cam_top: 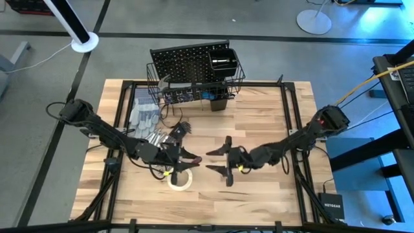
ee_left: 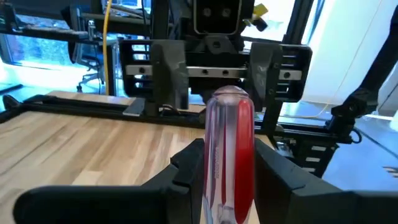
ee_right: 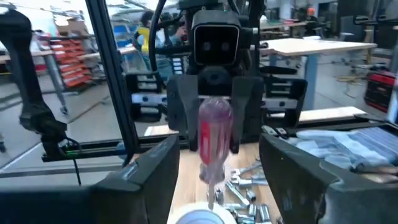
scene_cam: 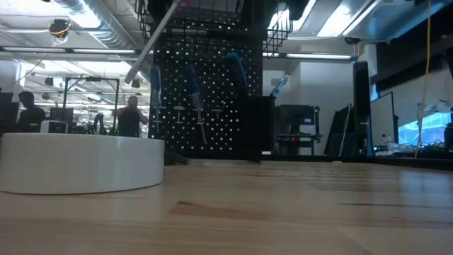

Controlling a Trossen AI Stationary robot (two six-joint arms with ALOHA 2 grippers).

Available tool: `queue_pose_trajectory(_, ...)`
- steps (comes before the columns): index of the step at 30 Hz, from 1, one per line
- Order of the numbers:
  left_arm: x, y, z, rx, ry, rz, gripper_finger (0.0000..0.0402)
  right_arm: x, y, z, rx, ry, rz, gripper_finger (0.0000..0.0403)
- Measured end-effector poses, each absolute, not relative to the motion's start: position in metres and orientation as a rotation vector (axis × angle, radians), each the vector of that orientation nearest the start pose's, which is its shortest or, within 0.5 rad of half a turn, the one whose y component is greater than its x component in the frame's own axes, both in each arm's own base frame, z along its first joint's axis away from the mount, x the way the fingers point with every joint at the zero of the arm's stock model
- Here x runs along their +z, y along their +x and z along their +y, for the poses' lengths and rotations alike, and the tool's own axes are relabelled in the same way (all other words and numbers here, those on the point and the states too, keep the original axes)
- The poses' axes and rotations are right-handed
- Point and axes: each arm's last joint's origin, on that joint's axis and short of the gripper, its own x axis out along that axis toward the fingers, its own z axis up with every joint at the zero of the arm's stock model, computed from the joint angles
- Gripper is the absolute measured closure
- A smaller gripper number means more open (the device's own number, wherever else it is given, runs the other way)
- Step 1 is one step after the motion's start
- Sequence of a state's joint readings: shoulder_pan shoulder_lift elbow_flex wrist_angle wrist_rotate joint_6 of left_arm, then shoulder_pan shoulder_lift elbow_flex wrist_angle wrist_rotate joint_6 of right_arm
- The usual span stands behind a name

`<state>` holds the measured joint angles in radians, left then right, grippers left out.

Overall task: Hang tools onto peg board
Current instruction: Hang the red screwdriver on the pegboard

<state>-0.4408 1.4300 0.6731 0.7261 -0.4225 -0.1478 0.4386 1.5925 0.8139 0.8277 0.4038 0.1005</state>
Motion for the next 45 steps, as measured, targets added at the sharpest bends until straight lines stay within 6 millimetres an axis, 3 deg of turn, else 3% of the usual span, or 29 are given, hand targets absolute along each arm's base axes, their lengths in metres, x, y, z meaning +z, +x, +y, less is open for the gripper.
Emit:
queue_pose_trajectory(7,0.237,0.276,-0.109,0.007,-0.110,0.029,0.0314,0.244,0.323,0.116,0.082,0.137,-0.102,0.0176)
queue_pose_trajectory(17,0.238,0.278,-0.104,0.024,-0.090,0.023,0.0314,0.236,0.351,0.110,0.077,0.136,-0.114,0.0180)
queue_pose_trajectory(20,0.238,0.277,-0.106,0.017,-0.090,0.022,0.0314,0.236,0.352,0.108,0.079,0.133,-0.110,0.0201)
queue_pose_trajectory(27,0.239,0.276,-0.109,0.014,-0.083,0.013,0.0314,0.235,0.353,0.107,0.075,0.116,-0.100,0.0301)
queue_pose_trajectory(31,0.238,0.276,-0.109,0.014,-0.084,0.019,0.0314,0.234,0.352,0.107,0.070,0.113,-0.093,0.0301)
queue_pose_trajectory(33,0.238,0.276,-0.109,0.014,-0.090,0.020,0.0300,0.234,0.353,0.107,0.068,0.114,-0.092,0.0301)
queue_pose_trajectory(38,0.238,0.272,-0.106,0.013,-0.104,0.082,0.0216,0.232,0.351,0.109,0.031,0.058,-0.071,0.0301)
queue_pose_trajectory(41,0.245,0.259,-0.106,0.008,-0.180,0.145,0.0185,0.239,0.345,0.115,-0.019,-0.011,-0.083,0.0301)
queue_pose_trajectory(45,0.256,0.230,-0.107,-0.008,-0.279,0.256,0.0174,0.250,0.335,0.124,-0.115,-0.099,-0.089,0.0301)
